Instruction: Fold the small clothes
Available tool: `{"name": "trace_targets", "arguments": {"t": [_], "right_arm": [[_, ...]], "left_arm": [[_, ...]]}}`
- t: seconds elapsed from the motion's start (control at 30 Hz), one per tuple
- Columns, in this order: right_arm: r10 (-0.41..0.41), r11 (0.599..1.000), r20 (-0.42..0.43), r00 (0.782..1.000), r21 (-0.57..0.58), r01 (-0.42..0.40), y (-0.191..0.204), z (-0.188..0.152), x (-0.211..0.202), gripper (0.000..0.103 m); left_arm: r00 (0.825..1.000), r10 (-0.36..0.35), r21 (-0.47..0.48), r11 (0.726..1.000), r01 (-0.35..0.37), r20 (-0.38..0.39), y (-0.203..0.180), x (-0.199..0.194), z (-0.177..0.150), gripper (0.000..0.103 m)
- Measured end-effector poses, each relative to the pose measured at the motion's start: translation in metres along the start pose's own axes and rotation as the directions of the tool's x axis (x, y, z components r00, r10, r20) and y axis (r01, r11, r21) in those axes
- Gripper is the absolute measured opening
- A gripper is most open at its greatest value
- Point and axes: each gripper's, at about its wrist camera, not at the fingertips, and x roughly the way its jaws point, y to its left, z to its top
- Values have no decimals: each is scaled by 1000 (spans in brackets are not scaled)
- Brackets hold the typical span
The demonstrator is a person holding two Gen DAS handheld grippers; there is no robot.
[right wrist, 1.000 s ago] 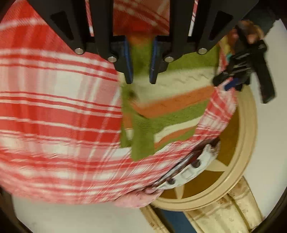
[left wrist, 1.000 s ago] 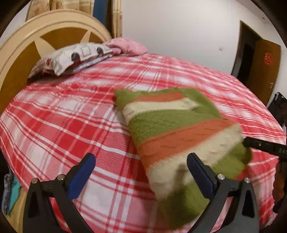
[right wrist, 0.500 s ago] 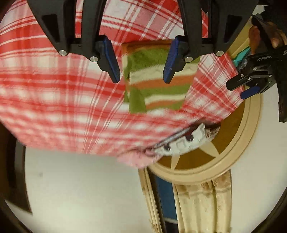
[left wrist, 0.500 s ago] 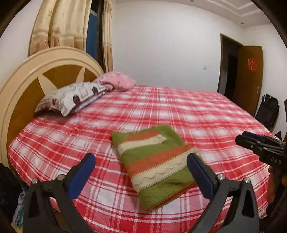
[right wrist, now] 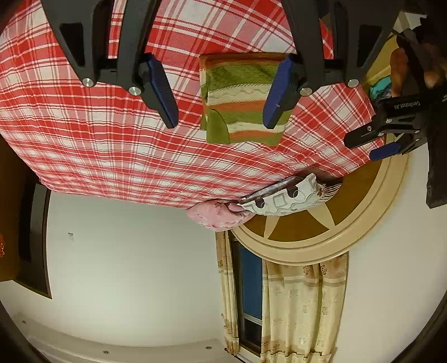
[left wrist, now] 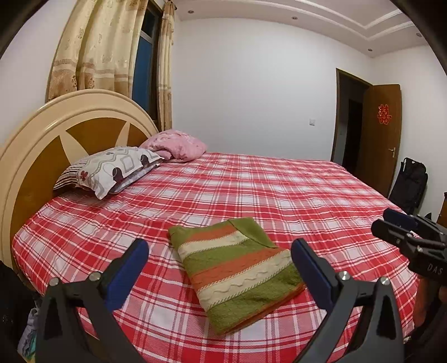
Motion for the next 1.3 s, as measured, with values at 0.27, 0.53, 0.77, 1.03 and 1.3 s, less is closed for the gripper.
{"name": "trace_targets", "arguments": {"t": [0.27,0.53,0.77,1.03,1.3], "right_arm": [[0,1000,7,1000,20,0,-4,-2,-2,64],[7,1000,9,1000,28,-7,-3,-3,-4,64],[7,999,13,1000,31,-8,-3,-2,-6,64],[15,999,7,1000,37,-15,-4,-4,-4,64],[15,999,11,1000,42,-15,-5,-4,-5,64]], "left_arm": [[1000,-3,-3,1000,3,-7,0,1,-2,103],[1000,-4,-2,1000,4,-8,0,1,-2,103],[1000,-2,-6,1000,1,-8,1,1,-2,103],[1000,0,-8,1000,-1,-10,0,0,-2,103],[1000,-1,-4,1000,1,-12,-1,0,-2,103]]}}
